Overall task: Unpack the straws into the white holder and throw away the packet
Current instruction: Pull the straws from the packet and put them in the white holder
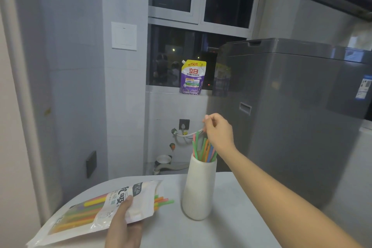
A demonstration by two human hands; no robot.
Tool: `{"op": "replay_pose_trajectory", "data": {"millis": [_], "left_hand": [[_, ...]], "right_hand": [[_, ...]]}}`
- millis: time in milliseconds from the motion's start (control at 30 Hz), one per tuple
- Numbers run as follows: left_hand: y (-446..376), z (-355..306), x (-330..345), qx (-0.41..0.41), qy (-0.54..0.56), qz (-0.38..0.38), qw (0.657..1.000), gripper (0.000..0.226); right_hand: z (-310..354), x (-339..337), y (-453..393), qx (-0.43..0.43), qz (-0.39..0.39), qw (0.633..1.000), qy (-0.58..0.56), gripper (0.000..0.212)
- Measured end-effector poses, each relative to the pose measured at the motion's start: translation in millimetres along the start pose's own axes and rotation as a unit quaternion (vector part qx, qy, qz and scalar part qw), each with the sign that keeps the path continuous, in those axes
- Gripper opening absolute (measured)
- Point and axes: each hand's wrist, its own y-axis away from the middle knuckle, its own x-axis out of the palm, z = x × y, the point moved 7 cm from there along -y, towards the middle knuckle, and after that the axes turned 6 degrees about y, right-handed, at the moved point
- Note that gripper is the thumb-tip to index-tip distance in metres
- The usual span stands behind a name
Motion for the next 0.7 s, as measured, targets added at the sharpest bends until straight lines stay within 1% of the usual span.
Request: {"op": "replay_pose_trajectory", "data": {"millis": [100, 200, 333, 400, 467, 533, 600, 633, 700], "left_hand": [[1.3, -0.3, -0.7, -0.002, -0.006, -0.01, 1.0, 0.018], [2.2, 0.2, -2.1, -0.012, -0.01, -0.013, 1.0, 0.017], [4.7, 2.2, -1.2, -0.023, -0.011, -0.011, 1.0, 0.016], [5.7, 2.8, 0.2, -0.022, -0.017, -0.007, 1.0, 0.016], [6.5, 2.8, 0.4, -0.015, -0.018, -0.008, 1.0, 0.019], [6.9, 4.2, 1.8, -0.012, -0.026, 0.002, 1.0, 0.026], [9.9, 6.4, 5.4, -0.012, -0.051, 0.028, 0.998, 0.025], [12.1, 7.8, 8.0, -0.011, -0.069, 0.043, 0.997, 0.024], [15.5, 9.9, 10.1, -0.006, -0.094, 0.054, 0.994, 0.031]], "right_hand": [[7.0, -7.3, 10.0, -0.043, -0.03, 0.999, 0.004, 0.024], [17.1, -7.0, 25.4, -0.107, -0.038, 0.993, 0.027, 0.025], [28.8, -6.9, 51.1, -0.179, -0.048, 0.982, 0.03, 0.019], [33.3, -3.4, 69.5, -0.216, -0.043, 0.975, 0.027, 0.015], [30.9, 7.2, 92.9, -0.24, -0.017, 0.97, 0.029, 0.013], [19.1, 22.9, 116.0, -0.231, 0.033, 0.972, 0.022, 0.014], [0.5, 42.7, 135.6, -0.194, 0.099, 0.975, 0.029, 0.02], [-10.9, 53.1, 143.4, -0.162, 0.136, 0.977, 0.031, 0.025], [-33.6, 70.9, 156.8, -0.072, 0.203, 0.977, -0.001, 0.029]]}}
